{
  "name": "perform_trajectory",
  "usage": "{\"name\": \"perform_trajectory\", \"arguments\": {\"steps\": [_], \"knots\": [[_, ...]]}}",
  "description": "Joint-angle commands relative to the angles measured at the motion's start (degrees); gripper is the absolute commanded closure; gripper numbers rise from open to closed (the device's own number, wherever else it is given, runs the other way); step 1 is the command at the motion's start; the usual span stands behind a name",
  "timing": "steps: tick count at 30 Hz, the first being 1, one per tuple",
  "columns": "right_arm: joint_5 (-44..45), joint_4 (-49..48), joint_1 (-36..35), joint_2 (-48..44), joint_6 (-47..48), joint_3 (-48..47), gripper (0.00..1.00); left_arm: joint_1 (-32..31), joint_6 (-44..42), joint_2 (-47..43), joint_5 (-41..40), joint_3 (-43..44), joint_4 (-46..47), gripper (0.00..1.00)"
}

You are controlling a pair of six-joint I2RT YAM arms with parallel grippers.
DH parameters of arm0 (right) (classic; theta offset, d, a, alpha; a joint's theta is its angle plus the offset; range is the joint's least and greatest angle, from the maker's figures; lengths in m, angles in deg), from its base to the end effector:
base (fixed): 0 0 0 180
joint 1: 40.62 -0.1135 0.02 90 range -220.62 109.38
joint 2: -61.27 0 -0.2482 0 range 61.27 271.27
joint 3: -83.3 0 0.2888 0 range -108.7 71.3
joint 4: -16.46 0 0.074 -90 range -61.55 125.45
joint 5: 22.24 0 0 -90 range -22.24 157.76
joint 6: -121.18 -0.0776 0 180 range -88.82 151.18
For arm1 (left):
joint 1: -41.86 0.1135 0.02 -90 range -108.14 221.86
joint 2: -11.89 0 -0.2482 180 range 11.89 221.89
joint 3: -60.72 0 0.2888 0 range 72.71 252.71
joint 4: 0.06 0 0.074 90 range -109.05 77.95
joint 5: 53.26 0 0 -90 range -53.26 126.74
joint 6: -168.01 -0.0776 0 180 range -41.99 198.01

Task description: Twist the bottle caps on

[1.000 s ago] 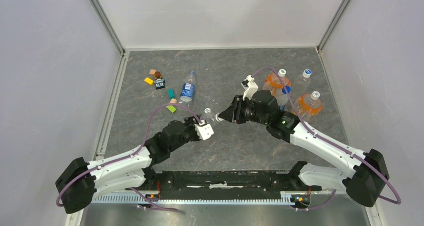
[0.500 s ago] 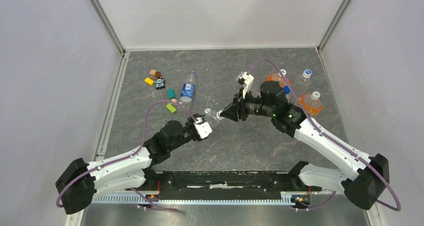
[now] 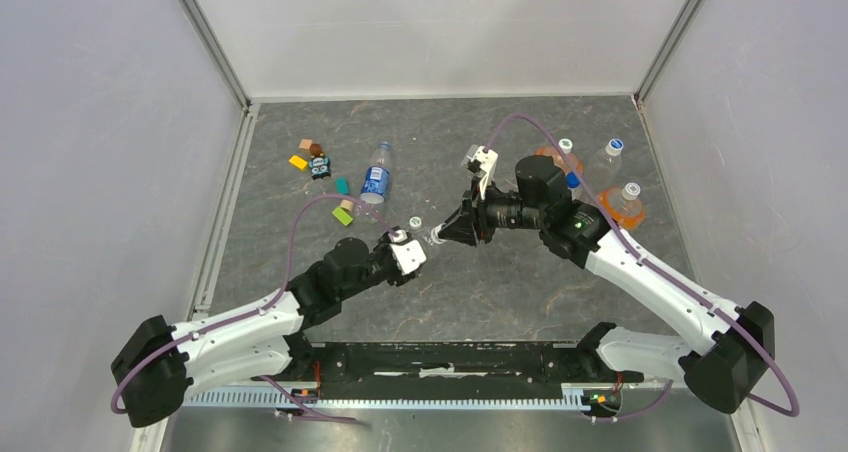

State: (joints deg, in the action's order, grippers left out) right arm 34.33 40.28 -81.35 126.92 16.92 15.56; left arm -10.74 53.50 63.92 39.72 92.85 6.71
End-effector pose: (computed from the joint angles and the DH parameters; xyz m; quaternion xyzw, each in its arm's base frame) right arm 0.2261 0.2511 0.2988 -0.3386 0.7347 0.4593 0.3668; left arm 0.1707 -0.2300 0.1764 0.5007 0.6023 -0.1706 0.5979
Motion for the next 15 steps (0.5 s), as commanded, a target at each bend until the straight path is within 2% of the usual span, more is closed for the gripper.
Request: {"name": "perform_trajectory", "arguments": {"steps": [1,6,15], "knots": [[4.2,5.9,-1.0,1.6,6.6,-4.1,1.00,-1.6,5.5,-0.8,2.4,9.4,-0.6,0.98],[5.3,8.5,-1.0,2.3,10.0,-5.9,1.00,-1.6,4.9,-1.7,1.8,11.4,-5.8,0.98],[1.1,9.4,-1.0,3.4,12.9,-6.8,1.00,-1.6,5.6,-0.8,5.2,12.0,-6.8,0.98]]}}
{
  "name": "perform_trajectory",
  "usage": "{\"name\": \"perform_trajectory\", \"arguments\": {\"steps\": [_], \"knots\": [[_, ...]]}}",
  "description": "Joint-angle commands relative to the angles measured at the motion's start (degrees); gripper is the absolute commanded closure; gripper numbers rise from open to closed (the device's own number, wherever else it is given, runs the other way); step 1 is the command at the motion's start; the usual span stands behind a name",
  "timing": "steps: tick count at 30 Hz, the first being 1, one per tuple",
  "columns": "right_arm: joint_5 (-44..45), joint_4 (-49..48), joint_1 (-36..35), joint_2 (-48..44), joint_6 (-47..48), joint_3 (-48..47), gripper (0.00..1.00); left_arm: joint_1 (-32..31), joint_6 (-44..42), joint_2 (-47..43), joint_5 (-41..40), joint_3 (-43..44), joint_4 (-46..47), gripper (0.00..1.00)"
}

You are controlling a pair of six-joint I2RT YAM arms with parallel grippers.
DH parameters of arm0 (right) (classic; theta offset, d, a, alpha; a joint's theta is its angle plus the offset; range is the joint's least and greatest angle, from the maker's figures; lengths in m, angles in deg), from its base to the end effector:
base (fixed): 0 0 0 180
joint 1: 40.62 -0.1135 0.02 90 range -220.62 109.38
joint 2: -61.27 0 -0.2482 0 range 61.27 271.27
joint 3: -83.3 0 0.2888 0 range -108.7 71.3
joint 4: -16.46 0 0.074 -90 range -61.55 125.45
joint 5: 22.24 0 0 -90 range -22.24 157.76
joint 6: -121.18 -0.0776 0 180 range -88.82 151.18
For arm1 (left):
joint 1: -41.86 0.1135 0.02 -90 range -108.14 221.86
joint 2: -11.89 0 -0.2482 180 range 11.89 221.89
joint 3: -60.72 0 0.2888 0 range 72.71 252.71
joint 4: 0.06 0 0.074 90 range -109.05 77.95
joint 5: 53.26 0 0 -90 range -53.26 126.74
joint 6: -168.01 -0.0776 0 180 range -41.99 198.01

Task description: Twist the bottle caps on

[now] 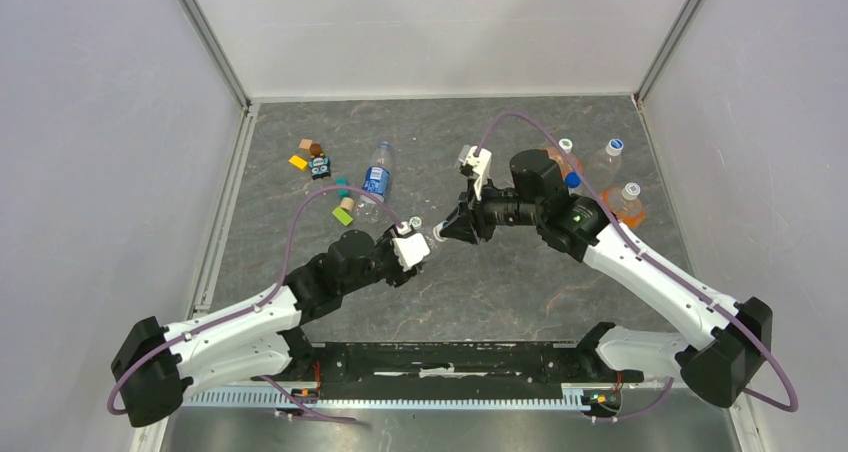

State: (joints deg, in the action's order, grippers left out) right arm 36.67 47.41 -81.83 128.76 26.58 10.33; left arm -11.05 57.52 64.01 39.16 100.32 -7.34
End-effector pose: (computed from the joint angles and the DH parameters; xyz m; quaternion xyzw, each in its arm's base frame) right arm 0.2288 0.2537 0.3100 -0.3917 0.7285 0.4089 0.3856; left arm 0.1735 -0.2350 0.1955 0.4986 0.6486 -0.1771 0.5472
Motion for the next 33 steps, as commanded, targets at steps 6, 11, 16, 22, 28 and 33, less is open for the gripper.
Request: {"name": "perform_trajectory", "arguments": {"steps": [6,11,16,22,28,33], "knots": [[-1.6,0.4,-0.5,2.7,-1.1,0.2,1.00,-1.3,0.4,-2.7,4.8,0.6,14.4,0.98],[3.9,-6.4,-0.5,0.0,-9.4,4.5,1.00,-1.3,2.3,-2.9,2.1,-0.2,16.9,0.98],[7.1,-9.7,-0.7,-0.5,-15.6,7.4,1.00,-1.3,2.6,-1.2,1.9,-0.2,17.9,0.98],[13.4,-10.1,-1.9,-1.5,-17.3,8.4,1.00,-1.3,4.4,0.1,-0.6,1.6,14.7,0.98],[18.8,-10.3,-2.0,-2.0,-21.1,9.2,1.00,-1.4,2.9,1.0,-4.0,2.0,13.4,0.98],[18.5,-10.8,-2.2,-1.0,-23.6,9.4,1.00,-2.0,-0.8,1.4,-6.0,2.6,10.8,0.98]]}}
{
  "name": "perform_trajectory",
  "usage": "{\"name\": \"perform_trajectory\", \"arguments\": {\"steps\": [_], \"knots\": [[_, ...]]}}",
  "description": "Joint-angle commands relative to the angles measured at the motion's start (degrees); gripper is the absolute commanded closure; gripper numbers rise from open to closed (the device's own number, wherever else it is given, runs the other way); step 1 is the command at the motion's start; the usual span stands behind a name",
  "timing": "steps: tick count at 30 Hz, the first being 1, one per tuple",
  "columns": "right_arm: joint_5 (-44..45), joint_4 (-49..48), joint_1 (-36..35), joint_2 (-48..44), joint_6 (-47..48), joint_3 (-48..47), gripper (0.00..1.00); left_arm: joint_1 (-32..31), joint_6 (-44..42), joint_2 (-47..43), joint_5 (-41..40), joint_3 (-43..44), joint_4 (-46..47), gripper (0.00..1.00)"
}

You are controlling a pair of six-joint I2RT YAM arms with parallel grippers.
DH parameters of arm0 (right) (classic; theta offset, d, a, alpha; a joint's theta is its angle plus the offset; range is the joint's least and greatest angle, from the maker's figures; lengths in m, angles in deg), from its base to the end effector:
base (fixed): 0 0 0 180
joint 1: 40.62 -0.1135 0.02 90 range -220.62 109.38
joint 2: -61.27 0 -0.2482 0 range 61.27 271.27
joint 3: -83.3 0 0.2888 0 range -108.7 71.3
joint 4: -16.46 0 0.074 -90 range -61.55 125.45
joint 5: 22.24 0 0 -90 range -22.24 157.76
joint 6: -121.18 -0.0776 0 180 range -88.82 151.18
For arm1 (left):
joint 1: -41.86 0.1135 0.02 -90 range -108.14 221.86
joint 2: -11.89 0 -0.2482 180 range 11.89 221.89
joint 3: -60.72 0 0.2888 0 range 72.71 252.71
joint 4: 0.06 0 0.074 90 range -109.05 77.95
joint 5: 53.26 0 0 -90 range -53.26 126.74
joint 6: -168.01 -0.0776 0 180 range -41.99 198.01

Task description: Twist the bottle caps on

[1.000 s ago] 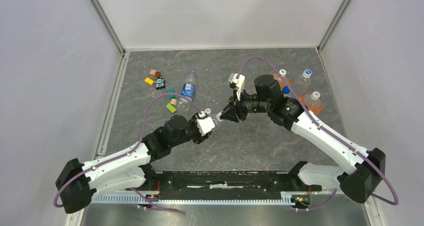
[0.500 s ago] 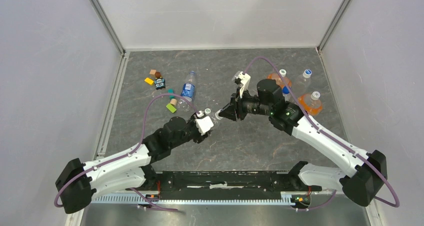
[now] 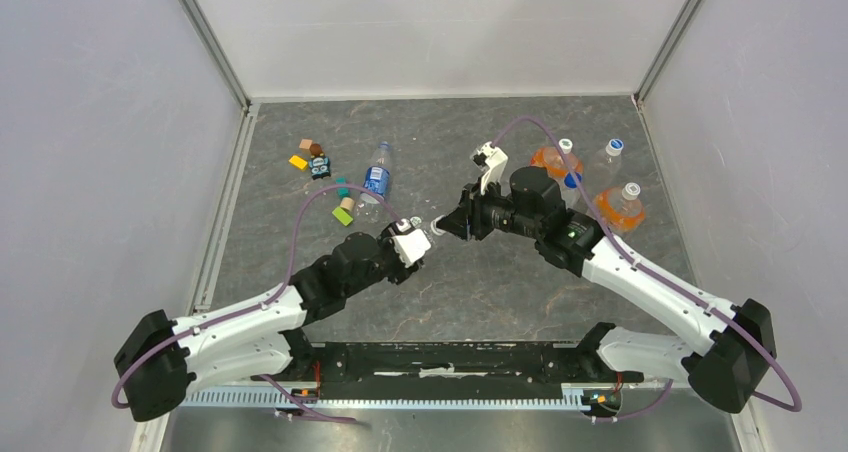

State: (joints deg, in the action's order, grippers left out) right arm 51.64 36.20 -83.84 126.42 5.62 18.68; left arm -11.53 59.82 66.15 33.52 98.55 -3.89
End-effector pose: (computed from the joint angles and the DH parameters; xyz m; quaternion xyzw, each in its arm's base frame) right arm 0.2358 0.2512 0.2846 -0.2039 0.7905 0.4146 0.4021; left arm 0.1789 -0.2335 0.1808 0.4666 0.6747 -0.1508 0.5517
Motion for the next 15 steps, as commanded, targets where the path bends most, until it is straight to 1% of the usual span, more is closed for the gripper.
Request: {"name": "perform_trajectory", "arguments": {"steps": [1,7,11,15], "knots": [[3.1,0.4,-0.2,1.8,-3.3,1.0,1.00,-1.8,-4.3,-0.7,-1.0,4.2,7.4,0.98],[4.0,2.6,-0.8,3.4,-9.7,-0.1,1.00,-2.9,-8.0,-0.5,-4.6,3.8,7.3,0.98],[8.5,5.4,-2.1,3.1,-15.2,-0.9,1.00,-3.1,-9.2,0.2,-6.6,4.2,7.1,0.98],[11.8,5.5,-3.7,2.2,-22.0,0.1,1.00,-3.2,-9.0,0.4,-7.4,4.3,7.0,0.98]]}}
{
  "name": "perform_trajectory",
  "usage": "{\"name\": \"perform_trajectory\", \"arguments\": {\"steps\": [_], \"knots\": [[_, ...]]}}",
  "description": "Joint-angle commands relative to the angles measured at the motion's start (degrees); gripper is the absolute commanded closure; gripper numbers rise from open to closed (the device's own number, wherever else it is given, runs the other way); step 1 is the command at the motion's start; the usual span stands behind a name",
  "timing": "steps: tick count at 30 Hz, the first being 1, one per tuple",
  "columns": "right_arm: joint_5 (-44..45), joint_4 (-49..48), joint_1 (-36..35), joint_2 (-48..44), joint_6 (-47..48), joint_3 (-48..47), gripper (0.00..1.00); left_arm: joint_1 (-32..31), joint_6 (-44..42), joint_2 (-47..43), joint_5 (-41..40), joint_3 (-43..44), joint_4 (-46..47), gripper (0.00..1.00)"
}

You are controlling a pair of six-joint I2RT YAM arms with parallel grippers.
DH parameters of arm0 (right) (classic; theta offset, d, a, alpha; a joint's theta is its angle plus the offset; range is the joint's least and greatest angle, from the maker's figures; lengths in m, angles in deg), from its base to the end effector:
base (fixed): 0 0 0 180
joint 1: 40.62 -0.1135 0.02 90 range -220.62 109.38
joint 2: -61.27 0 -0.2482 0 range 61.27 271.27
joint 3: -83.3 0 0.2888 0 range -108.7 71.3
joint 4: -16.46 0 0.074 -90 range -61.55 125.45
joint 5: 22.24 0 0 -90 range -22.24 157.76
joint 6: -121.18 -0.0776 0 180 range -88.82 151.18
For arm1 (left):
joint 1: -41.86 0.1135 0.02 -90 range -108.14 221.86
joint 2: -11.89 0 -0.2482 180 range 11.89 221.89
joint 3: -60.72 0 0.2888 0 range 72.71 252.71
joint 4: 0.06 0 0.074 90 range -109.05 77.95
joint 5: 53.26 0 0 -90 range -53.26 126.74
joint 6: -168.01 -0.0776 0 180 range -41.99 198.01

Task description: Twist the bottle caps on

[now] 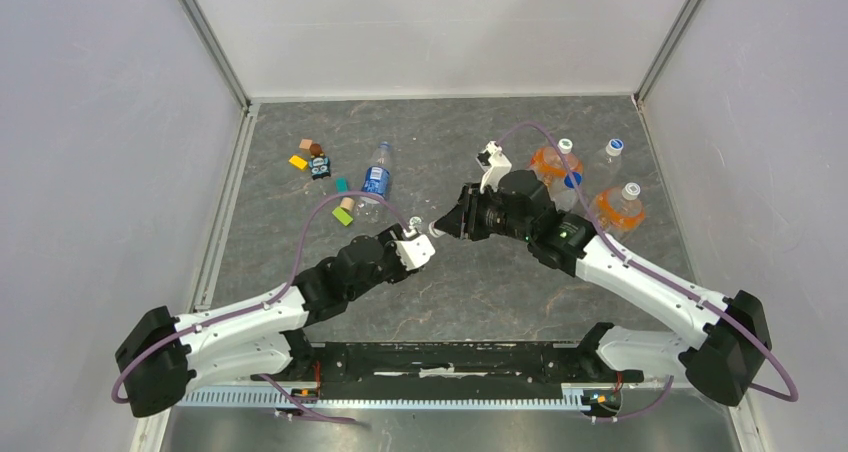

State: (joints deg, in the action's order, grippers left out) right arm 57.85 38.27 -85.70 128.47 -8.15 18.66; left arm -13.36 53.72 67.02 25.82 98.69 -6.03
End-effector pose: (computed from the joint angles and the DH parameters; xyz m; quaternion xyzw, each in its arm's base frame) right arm 0.2372 0.2568 0.2673 -0.0887 0.8339 0.4165 0.3512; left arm 0.1787 -0.2316 0.1729 0.4909 0.6722 -0.0697 0.5498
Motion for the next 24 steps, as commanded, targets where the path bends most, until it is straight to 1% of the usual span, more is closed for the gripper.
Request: {"name": "perform_trajectory", "arguments": {"steps": [1,4,7,10,12,20,22,24], "knots": [[6.4,3.5,-2.2,0.0,-9.8,0.3,1.00,-1.5,-3.0,-0.5,0.2,4.1,9.2,0.98],[9.5,4.8,-3.5,-0.1,-14.3,0.6,1.00,-1.9,-4.3,-0.3,-0.7,4.0,9.3,0.98],[13.0,6.8,-4.7,0.3,-17.8,0.1,1.00,-2.9,-7.6,-0.1,-2.2,3.6,9.1,0.98],[14.3,8.2,-5.6,0.7,-21.5,0.1,1.00,-4.3,-11.8,0.3,-5.3,3.2,9.3,0.98],[14.9,8.7,-6.1,0.8,-24.3,0.4,1.00,-5.0,-12.9,0.5,-6.8,3.2,9.3,0.98],[16.6,7.2,-9.3,-0.4,-38.3,4.8,1.00,-6.5,-14.9,0.9,-9.6,2.2,11.9,0.98],[18.0,6.3,-10.5,-1.2,-41.5,5.8,1.00,-6.7,-13.8,1.1,-9.8,2.2,12.3,0.98],[19.9,4.2,-11.5,-1.9,-43.7,7.3,1.00,-6.6,-10.6,1.2,-9.6,2.6,12.4,0.98]]}}
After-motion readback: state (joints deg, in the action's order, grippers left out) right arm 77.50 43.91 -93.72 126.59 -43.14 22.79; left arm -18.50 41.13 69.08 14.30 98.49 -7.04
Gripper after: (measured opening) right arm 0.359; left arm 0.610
